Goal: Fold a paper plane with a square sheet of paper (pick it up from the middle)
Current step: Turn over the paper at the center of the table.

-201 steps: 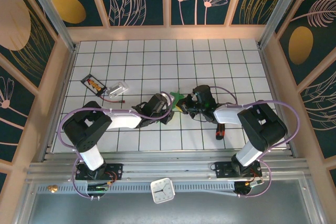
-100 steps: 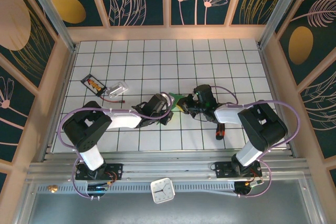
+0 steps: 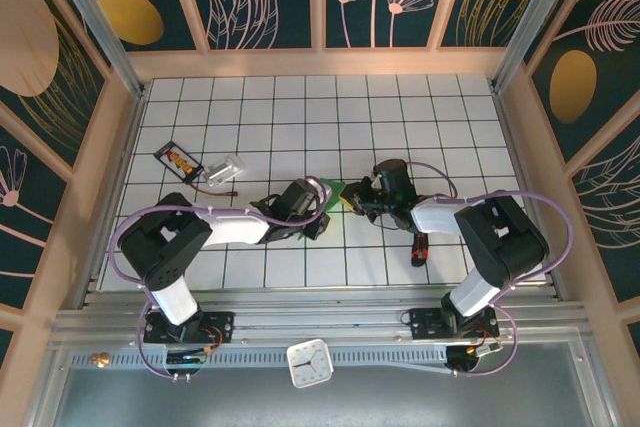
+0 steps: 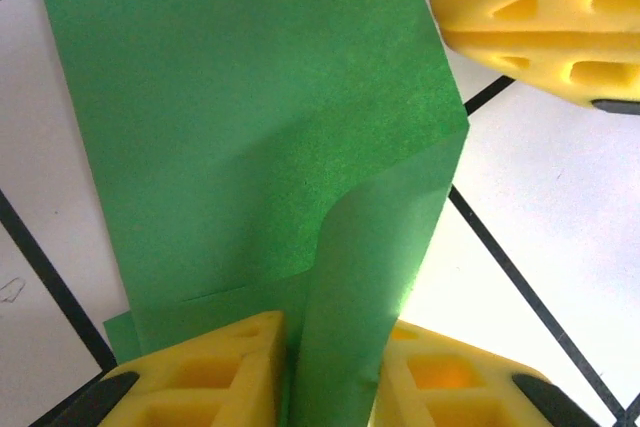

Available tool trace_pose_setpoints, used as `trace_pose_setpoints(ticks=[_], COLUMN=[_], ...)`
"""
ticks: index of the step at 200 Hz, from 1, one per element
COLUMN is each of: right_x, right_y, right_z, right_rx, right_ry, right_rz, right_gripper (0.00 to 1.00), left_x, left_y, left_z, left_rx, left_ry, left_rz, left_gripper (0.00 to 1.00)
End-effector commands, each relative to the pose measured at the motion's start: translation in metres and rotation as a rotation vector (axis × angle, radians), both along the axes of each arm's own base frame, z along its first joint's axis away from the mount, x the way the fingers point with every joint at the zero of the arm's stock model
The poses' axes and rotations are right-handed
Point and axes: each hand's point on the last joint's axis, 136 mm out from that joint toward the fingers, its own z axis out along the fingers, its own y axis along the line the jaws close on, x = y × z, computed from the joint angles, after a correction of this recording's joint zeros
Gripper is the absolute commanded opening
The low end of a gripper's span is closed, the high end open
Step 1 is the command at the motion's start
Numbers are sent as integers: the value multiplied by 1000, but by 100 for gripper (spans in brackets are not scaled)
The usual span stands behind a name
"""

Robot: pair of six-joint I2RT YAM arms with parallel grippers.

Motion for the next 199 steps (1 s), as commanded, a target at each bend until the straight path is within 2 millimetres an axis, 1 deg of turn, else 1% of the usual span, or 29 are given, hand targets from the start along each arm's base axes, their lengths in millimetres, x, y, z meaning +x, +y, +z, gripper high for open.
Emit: trace_pose_setpoints(ticks=[1, 72, 91, 120, 137, 163, 199], right_x=[-5, -13, -16, -17, -20, -23, -11], right_y=[1, 0, -6, -21, -25, -20, -10], right_z=[-9, -18, -22, -18, -16, -18, -12], right_rx=[-9, -23, -37, -76, -89, -76, -48], right_ry=[14, 38, 46, 25, 18, 17, -5], right_rz=[27, 35, 28, 7, 3, 2, -1], right_gripper=[18, 23, 23, 25, 26, 27, 29], left_x=[2, 3, 3, 2, 2, 2, 0], left_y=[-5, -8, -7, -8, -9, -11, -10], left_z=[16, 15, 14, 14, 14, 16, 14], left_rx=[-29, -35, -33, -43, -48, -56, -51], left_ry=[-16, -9, -8, -1, 0, -2, 6], left_rz=[0, -3, 1, 3, 0, -7, -7], left_gripper=[28, 28, 28, 27, 27, 27, 27])
